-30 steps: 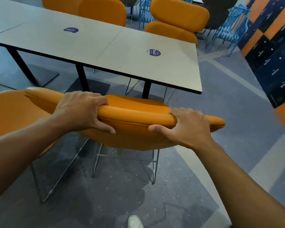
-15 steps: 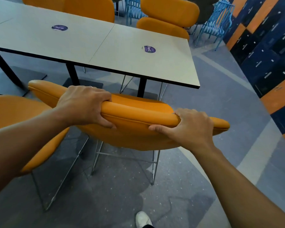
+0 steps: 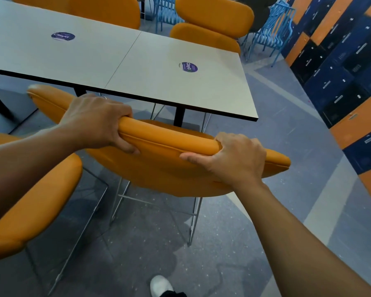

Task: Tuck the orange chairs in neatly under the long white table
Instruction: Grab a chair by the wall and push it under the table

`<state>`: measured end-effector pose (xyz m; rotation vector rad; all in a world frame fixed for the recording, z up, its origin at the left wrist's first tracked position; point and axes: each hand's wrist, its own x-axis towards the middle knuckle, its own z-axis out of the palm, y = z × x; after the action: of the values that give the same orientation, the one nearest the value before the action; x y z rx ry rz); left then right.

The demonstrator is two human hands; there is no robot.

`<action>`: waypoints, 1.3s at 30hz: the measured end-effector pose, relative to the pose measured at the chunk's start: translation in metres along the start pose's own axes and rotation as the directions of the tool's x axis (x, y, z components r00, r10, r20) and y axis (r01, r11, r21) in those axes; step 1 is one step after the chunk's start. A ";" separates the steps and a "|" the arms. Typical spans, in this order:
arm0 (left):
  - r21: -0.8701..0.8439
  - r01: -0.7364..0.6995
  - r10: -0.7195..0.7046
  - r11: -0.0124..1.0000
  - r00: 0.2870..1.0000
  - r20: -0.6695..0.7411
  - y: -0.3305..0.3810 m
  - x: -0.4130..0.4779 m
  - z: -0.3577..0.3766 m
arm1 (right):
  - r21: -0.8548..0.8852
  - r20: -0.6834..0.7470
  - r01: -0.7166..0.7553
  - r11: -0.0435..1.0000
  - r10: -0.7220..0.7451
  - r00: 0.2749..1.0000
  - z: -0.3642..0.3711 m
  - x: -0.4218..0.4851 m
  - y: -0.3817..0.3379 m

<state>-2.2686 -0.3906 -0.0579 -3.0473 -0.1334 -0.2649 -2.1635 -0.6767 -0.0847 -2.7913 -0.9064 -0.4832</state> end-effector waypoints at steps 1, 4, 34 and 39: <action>-0.003 0.003 -0.003 1.000 1.000 -0.004 -0.001 0.005 0.002 | -0.010 0.001 0.002 1.000 -0.002 1.000 0.003 0.005 0.002; -0.005 0.011 -0.011 1.000 1.000 -0.008 -0.001 0.017 0.009 | -0.034 0.015 0.007 0.999 -0.007 1.000 0.012 0.019 0.010; -0.012 0.162 -0.162 0.987 0.986 0.043 0.021 0.143 0.031 | 0.030 0.036 0.057 0.998 -0.058 0.998 0.055 0.151 0.097; -0.007 0.174 -0.173 0.985 0.984 0.034 0.029 0.158 0.035 | 0.032 0.051 0.064 0.997 -0.066 0.997 0.058 0.165 0.113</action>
<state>-2.1049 -0.4043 -0.0664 -3.0539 -0.4024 -0.2269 -1.9560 -0.6632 -0.0876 -2.7664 -1.0095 -0.4036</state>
